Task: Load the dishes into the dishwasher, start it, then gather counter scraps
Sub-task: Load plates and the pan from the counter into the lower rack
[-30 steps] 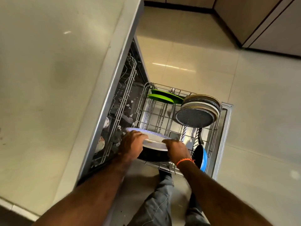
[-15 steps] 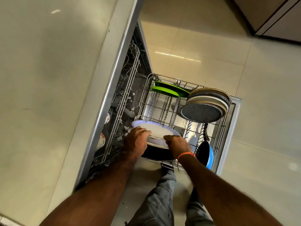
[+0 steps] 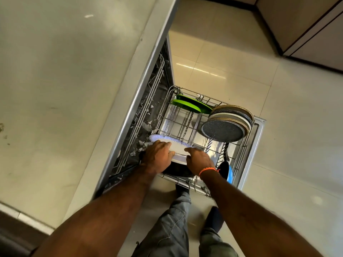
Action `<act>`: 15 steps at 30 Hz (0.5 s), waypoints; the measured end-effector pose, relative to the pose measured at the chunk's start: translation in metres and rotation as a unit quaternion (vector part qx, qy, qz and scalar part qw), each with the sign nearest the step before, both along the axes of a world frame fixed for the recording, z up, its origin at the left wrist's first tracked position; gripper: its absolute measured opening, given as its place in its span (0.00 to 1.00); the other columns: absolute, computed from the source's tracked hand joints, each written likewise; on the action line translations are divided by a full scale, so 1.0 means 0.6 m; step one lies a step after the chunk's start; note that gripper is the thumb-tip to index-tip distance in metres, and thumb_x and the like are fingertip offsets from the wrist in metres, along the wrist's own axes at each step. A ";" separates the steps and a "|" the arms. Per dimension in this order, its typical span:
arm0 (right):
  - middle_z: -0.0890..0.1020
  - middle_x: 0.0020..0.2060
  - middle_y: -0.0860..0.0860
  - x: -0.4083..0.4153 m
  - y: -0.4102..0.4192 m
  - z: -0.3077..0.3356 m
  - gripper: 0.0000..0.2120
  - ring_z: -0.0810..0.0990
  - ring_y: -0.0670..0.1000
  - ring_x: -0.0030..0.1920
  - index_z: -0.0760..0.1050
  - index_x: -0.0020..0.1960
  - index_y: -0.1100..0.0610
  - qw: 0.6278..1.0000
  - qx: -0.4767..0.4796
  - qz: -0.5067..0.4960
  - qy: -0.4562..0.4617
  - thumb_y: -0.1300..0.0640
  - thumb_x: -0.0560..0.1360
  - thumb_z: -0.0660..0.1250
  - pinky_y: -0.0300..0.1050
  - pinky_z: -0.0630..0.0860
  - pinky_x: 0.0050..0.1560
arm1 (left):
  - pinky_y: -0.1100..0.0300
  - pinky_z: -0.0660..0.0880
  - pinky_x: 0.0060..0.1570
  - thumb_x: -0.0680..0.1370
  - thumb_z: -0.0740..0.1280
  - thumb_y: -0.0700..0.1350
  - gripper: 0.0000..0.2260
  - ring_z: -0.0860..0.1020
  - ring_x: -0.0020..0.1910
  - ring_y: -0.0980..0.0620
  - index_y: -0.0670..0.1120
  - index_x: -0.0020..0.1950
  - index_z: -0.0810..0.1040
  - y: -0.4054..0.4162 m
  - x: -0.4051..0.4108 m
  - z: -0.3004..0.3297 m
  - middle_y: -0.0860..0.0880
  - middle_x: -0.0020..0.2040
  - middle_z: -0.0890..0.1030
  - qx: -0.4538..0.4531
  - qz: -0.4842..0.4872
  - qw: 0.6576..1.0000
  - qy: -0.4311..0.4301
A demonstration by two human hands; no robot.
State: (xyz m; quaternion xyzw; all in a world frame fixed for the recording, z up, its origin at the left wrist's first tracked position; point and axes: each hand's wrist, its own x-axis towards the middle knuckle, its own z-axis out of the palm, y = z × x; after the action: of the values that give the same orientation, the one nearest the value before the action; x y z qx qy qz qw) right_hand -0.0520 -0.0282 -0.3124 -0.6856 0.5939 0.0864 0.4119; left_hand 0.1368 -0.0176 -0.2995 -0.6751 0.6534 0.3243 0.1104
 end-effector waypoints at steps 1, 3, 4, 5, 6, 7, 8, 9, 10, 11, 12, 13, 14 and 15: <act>0.80 0.64 0.54 -0.003 -0.002 0.015 0.19 0.80 0.55 0.62 0.73 0.71 0.52 1.000 -0.001 0.010 0.007 0.56 0.80 0.62 0.49 0.77 0.62 | 0.45 0.71 0.67 0.82 0.62 0.56 0.24 0.71 0.70 0.45 0.46 0.75 0.70 0.002 -0.004 0.013 0.46 0.69 0.77 0.007 0.000 1.000 0.000; 0.80 0.65 0.54 -0.009 -0.007 0.049 0.20 0.79 0.56 0.62 0.73 0.71 0.52 0.999 -0.002 0.027 0.017 0.55 0.80 0.62 0.49 0.76 0.62 | 0.44 0.71 0.67 0.82 0.62 0.56 0.24 0.70 0.71 0.46 0.47 0.76 0.69 0.008 -0.012 0.044 0.47 0.71 0.75 0.017 0.001 1.000 -0.001; 0.79 0.65 0.54 -0.011 -0.010 0.066 0.20 0.79 0.56 0.63 0.73 0.71 0.52 0.999 -0.003 0.033 0.020 0.55 0.79 0.63 0.49 0.75 0.63 | 0.44 0.71 0.67 0.82 0.62 0.56 0.24 0.70 0.71 0.46 0.48 0.76 0.68 0.013 -0.015 0.062 0.47 0.72 0.74 0.020 0.004 1.000 -0.002; 0.79 0.66 0.55 -0.014 -0.013 0.082 0.21 0.78 0.57 0.63 0.73 0.71 0.52 0.999 -0.006 0.039 0.023 0.56 0.79 0.63 0.50 0.75 0.64 | 0.45 0.71 0.67 0.82 0.62 0.55 0.24 0.70 0.72 0.46 0.48 0.77 0.67 0.016 -0.018 0.078 0.47 0.73 0.73 0.022 0.008 1.000 -0.004; 0.79 0.66 0.55 -0.018 -0.014 0.103 0.22 0.78 0.57 0.64 0.73 0.72 0.52 0.998 -0.010 0.050 0.025 0.56 0.78 0.63 0.50 0.75 0.64 | 0.45 0.71 0.68 0.82 0.62 0.54 0.25 0.70 0.72 0.46 0.48 0.77 0.67 0.024 -0.022 0.098 0.47 0.73 0.73 0.023 0.015 1.000 -0.001; 0.79 0.66 0.55 -0.021 -0.012 0.122 0.22 0.78 0.58 0.64 0.72 0.72 0.52 0.998 -0.011 0.061 0.027 0.56 0.78 0.63 0.50 0.74 0.65 | 0.45 0.71 0.68 0.82 0.62 0.53 0.24 0.70 0.71 0.46 0.48 0.77 0.67 0.033 -0.025 0.117 0.47 0.73 0.73 0.021 0.024 0.999 0.002; 0.78 0.67 0.55 -0.025 -0.009 0.145 0.23 0.77 0.58 0.65 0.72 0.72 0.52 0.997 -0.014 0.073 0.031 0.56 0.77 0.63 0.50 0.73 0.65 | 0.46 0.71 0.69 0.82 0.62 0.53 0.24 0.70 0.71 0.46 0.48 0.77 0.67 0.044 -0.030 0.140 0.47 0.73 0.73 0.016 0.036 0.999 0.001; 0.77 0.67 0.56 -0.030 -0.006 0.166 0.23 0.76 0.59 0.66 0.72 0.72 0.52 0.996 -0.014 0.087 0.034 0.55 0.77 0.63 0.50 0.73 0.65 | 0.46 0.70 0.69 0.81 0.62 0.52 0.24 0.71 0.71 0.46 0.48 0.77 0.67 0.054 -0.035 0.163 0.47 0.73 0.73 0.011 0.048 0.999 0.003; 0.77 0.68 0.56 -0.034 -0.003 0.185 0.23 0.76 0.59 0.67 0.72 0.72 0.53 0.994 -0.015 0.101 0.037 0.55 0.78 0.62 0.50 0.73 0.66 | 0.47 0.70 0.69 0.81 0.63 0.51 0.24 0.71 0.71 0.46 0.47 0.76 0.68 0.062 -0.040 0.183 0.47 0.73 0.73 0.011 0.060 0.998 0.008; 0.76 0.69 0.56 -0.040 0.000 0.207 0.23 0.75 0.59 0.67 0.71 0.73 0.53 0.992 -0.022 0.121 0.037 0.55 0.78 0.62 0.50 0.72 0.66 | 0.48 0.69 0.69 0.81 0.63 0.50 0.23 0.71 0.70 0.46 0.46 0.76 0.68 0.072 -0.047 0.207 0.47 0.73 0.73 0.012 0.071 0.997 0.013; 0.76 0.69 0.56 -0.046 0.006 0.228 0.23 0.74 0.59 0.68 0.71 0.73 0.53 0.989 -0.028 0.141 0.037 0.55 0.78 0.62 0.51 0.72 0.67 | 0.49 0.70 0.69 0.81 0.62 0.49 0.23 0.72 0.69 0.46 0.45 0.75 0.69 0.084 -0.052 0.230 0.46 0.72 0.73 0.015 0.081 0.996 0.018; 0.76 0.69 0.56 -0.053 0.013 0.251 0.24 0.74 0.59 0.68 0.70 0.73 0.54 0.985 -0.035 0.164 0.037 0.55 0.78 0.62 0.51 0.72 0.68 | 0.50 0.70 0.67 0.81 0.62 0.48 0.22 0.73 0.67 0.46 0.45 0.75 0.70 0.100 -0.059 0.255 0.46 0.71 0.74 0.013 0.094 0.995 0.023; 0.76 0.69 0.56 -0.059 0.020 0.272 0.24 0.74 0.59 0.68 0.70 0.74 0.53 0.981 -0.043 0.184 0.036 0.56 0.77 0.63 0.52 0.72 0.68 | 0.49 0.71 0.66 0.81 0.62 0.48 0.21 0.74 0.65 0.46 0.45 0.74 0.71 0.114 -0.066 0.277 0.45 0.70 0.75 0.006 0.113 0.993 0.027; 0.76 0.69 0.56 -0.065 0.024 0.289 0.24 0.75 0.60 0.67 0.70 0.74 0.53 0.978 -0.053 0.201 0.036 0.56 0.77 0.63 0.53 0.73 0.67 | 0.49 0.72 0.65 0.81 0.61 0.48 0.21 0.75 0.65 0.46 0.45 0.74 0.71 0.126 -0.071 0.295 0.45 0.69 0.76 -0.006 0.128 0.991 0.025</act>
State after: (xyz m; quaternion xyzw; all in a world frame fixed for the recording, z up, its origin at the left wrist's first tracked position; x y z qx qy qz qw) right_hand -0.0908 -0.0140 -0.1388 -0.8083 0.4624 0.1600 0.3275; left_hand 0.0940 0.0582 -0.1225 -0.7457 0.5660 0.3483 0.0477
